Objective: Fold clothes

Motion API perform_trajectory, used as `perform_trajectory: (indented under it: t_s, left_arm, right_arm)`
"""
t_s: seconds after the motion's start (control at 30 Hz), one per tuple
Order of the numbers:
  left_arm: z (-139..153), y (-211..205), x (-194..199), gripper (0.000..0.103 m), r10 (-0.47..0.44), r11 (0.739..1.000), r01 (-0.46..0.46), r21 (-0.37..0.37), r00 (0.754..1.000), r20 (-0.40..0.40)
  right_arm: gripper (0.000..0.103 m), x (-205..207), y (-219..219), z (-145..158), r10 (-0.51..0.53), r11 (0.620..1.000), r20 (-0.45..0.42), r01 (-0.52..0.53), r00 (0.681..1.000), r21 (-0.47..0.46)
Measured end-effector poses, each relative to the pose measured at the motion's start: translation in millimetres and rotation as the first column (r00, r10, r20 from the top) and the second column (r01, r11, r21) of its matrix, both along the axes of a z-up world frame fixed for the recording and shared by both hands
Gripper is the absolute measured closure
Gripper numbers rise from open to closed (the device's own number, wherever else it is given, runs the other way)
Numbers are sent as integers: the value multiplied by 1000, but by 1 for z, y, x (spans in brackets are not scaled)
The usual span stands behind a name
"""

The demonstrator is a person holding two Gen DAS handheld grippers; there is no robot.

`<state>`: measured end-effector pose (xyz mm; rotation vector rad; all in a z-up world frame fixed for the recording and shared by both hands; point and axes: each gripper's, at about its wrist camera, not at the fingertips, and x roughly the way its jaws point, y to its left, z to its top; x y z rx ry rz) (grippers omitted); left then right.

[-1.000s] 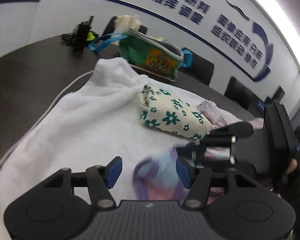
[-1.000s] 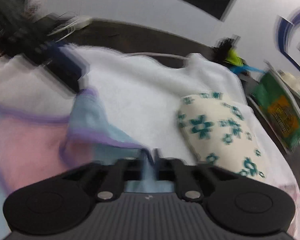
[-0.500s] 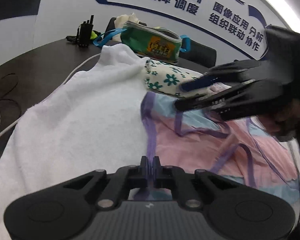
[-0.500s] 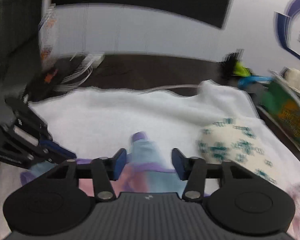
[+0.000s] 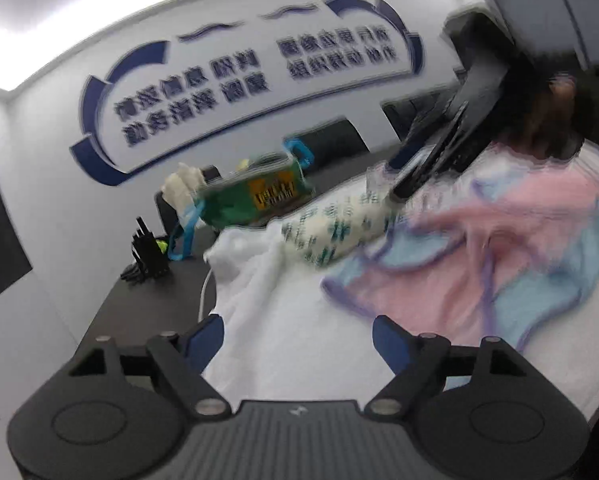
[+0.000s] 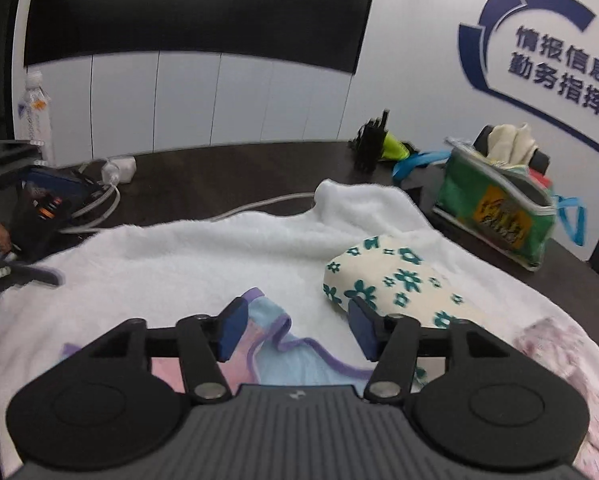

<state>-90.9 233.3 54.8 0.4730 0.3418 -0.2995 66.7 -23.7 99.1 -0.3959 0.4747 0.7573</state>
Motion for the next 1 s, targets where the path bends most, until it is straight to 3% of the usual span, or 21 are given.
perform_trajectory:
  t_s: [0.3, 0.47, 0.83, 1.0]
  left_arm:
    - [7, 23, 13, 23, 25, 1000, -24, -14, 997, 78]
    - [10, 27, 17, 23, 30, 999, -28, -25, 994, 109]
    - [-1, -90, -19, 22, -91, 992, 91, -89, 996, 11]
    - [-13, -99, 1, 22, -118, 972, 87, -217, 984, -133]
  right_arm:
    - [31, -57, -53, 3, -120, 992, 65, 123, 991, -34]
    - [26, -71, -78, 5, -186, 982, 66, 186, 980, 4]
    - [22, -91, -121, 0, -280, 960, 47, 279, 959, 35]
    - [22, -119, -151, -8, -314, 949, 36, 313, 949, 25]
